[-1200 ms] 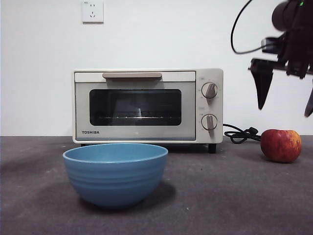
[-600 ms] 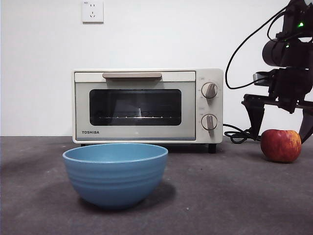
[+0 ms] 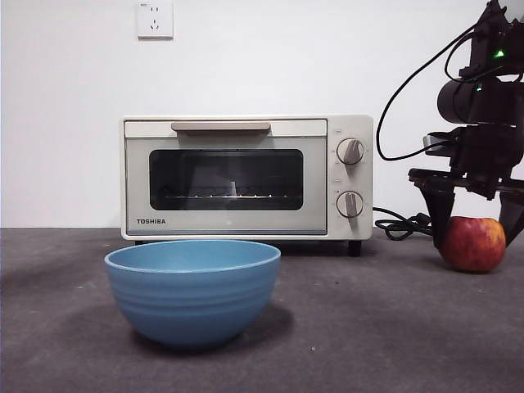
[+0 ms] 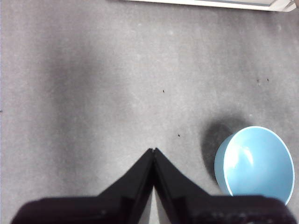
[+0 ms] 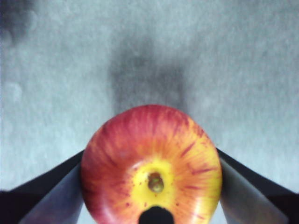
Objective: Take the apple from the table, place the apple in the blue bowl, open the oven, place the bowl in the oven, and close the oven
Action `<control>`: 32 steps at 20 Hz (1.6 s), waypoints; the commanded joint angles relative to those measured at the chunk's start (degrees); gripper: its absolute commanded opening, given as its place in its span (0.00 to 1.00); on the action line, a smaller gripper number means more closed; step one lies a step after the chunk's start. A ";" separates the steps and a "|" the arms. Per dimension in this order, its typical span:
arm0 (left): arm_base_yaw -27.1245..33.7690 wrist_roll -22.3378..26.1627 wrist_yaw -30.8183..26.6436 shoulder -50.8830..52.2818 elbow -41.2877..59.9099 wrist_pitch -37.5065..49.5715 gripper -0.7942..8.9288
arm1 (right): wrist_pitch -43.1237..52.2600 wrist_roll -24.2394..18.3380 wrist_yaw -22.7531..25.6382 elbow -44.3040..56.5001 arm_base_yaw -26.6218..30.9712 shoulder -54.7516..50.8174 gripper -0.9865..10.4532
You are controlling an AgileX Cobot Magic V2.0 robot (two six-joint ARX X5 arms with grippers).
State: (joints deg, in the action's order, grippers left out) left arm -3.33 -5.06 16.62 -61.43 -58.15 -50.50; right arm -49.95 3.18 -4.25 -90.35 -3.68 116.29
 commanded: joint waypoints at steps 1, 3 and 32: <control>-0.13 0.52 -0.11 -0.20 0.09 0.42 0.08 | -4.42 -0.02 -0.46 -1.55 -0.11 -1.88 0.08; -0.15 0.52 -0.11 -0.20 0.09 0.44 0.08 | -7.30 -0.74 -4.04 -1.86 -0.72 -5.60 0.08; -5.03 -2.91 -0.17 -0.20 0.09 -0.83 0.08 | 7.72 8.90 -2.34 12.96 -47.34 -16.70 0.08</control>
State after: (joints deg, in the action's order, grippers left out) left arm -8.32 -7.14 16.49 -61.47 -58.15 -51.75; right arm -43.31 10.87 -6.61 -77.43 -50.96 99.31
